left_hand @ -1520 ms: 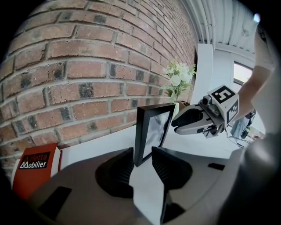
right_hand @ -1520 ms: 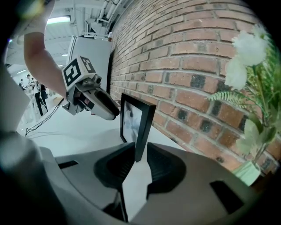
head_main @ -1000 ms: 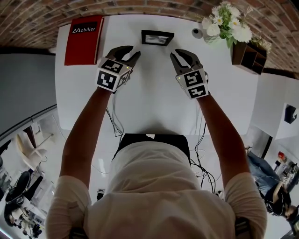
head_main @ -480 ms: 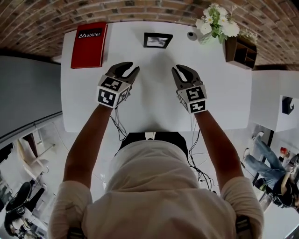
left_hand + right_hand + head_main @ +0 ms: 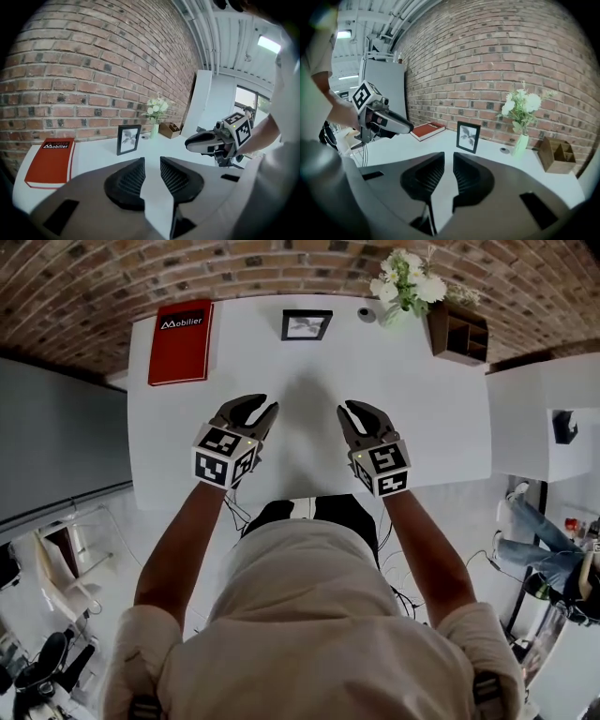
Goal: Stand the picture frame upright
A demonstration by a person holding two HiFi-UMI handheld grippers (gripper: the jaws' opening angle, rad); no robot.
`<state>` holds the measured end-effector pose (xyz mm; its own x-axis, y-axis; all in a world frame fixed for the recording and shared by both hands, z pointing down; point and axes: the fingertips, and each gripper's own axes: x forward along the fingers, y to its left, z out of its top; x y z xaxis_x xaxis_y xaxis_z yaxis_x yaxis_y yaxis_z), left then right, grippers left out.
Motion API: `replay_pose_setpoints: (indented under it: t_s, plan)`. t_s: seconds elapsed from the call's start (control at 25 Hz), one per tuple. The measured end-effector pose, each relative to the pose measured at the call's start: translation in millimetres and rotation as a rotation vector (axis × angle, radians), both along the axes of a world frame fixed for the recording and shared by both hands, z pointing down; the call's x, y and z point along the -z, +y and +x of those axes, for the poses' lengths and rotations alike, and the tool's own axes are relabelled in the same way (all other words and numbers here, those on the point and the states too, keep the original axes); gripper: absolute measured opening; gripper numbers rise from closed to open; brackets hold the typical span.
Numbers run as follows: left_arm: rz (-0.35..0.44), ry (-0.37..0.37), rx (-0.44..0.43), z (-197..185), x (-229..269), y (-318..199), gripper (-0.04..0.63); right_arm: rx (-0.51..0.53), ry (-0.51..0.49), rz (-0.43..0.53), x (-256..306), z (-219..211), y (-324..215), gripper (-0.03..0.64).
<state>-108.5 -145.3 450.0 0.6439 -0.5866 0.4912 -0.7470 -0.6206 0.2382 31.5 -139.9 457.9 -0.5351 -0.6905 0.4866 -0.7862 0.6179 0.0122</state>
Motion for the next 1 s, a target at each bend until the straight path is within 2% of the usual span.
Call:
replay_pose_setpoints:
  t_s: [0.48,0.76,1.0]
  plan:
    - [-0.033,0.065,0.030,18,44,81,0.035,0.060,-0.099,-0.030,47,8,71,0.041]
    - [-0.070,0.106,-0.006,44,58,116,0.008,0.083,-0.139,-0.033,69,17,100,0.040]
    - [-0.056,0.115,-0.042,50,68,137,-0.003,0.093,-0.144,-0.009,75,16,116,0.031]
